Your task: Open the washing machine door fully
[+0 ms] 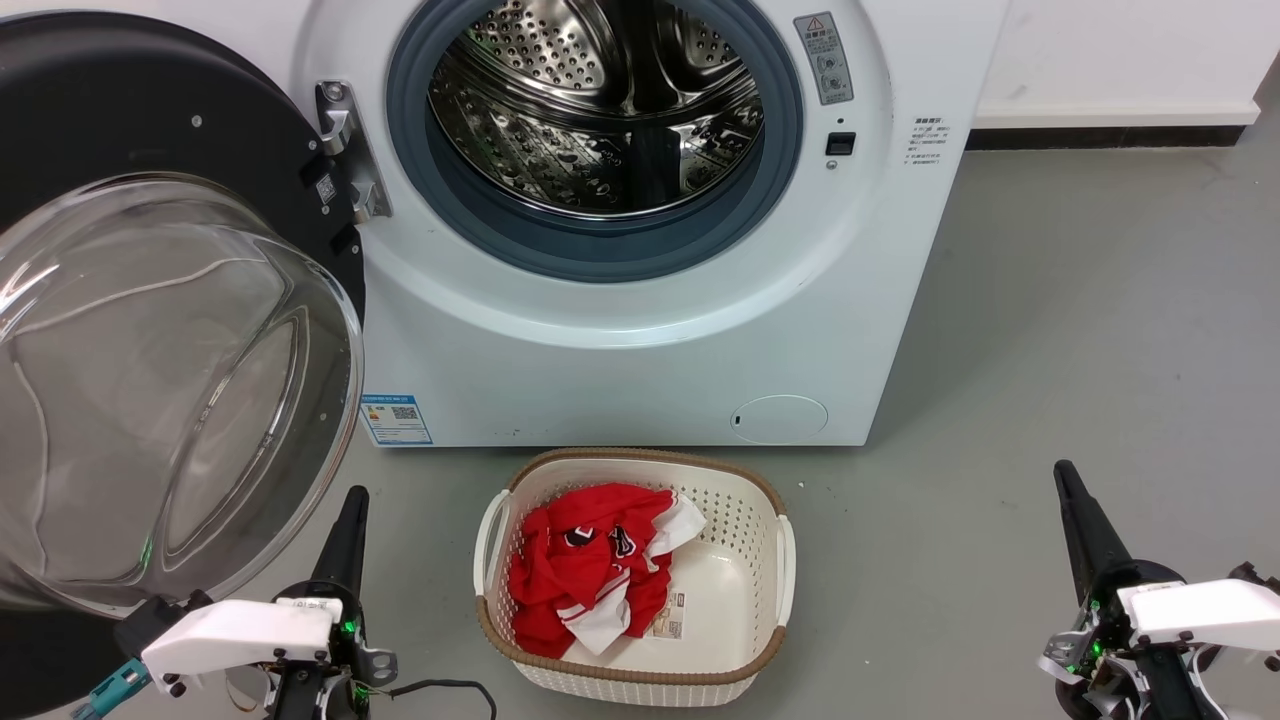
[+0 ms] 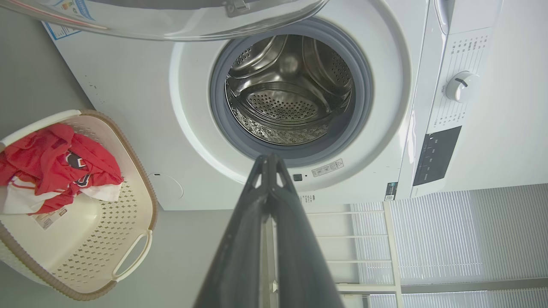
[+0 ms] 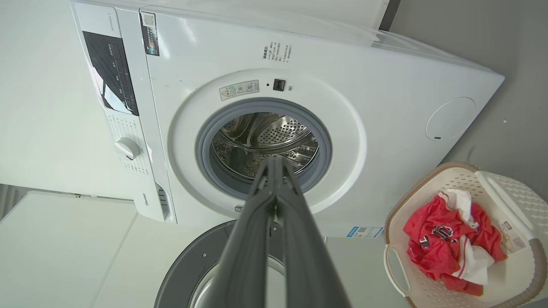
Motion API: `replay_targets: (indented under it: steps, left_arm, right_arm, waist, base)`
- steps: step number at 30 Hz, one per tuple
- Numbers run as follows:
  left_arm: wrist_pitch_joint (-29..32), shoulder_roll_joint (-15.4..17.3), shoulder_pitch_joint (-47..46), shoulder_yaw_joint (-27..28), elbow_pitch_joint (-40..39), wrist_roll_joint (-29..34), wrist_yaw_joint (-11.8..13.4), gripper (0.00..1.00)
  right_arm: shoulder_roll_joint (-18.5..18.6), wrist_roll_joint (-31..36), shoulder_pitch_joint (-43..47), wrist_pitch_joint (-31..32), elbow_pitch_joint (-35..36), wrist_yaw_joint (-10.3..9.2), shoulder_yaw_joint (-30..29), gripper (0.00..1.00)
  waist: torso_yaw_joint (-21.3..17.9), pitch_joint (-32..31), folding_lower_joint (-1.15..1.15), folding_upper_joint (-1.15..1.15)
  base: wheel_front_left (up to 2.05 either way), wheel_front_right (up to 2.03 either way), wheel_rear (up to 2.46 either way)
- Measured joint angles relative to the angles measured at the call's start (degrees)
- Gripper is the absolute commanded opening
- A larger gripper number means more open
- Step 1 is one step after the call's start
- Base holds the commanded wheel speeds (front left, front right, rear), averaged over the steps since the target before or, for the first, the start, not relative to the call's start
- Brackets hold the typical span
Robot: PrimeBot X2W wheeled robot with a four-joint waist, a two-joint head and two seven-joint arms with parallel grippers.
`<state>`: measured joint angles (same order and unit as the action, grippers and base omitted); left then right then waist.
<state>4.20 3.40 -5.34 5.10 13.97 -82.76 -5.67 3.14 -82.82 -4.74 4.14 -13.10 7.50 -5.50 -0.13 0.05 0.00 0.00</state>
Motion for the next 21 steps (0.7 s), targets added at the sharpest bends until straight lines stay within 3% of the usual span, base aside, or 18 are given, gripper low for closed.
replay_targets:
  steps: [21]
  left_arm:
    - [2.16,-0.44,-0.59,1.23,0.08,-8.36,-1.52,0.0]
  right_arm:
    - [-0.01,-8.55,-0.96,1.81,-0.78,-0.01,-0.58,0.0]
  waist:
    - [0.11,0.11,0.0,0.0]
  base:
    - [0.0,0.0,0.0]
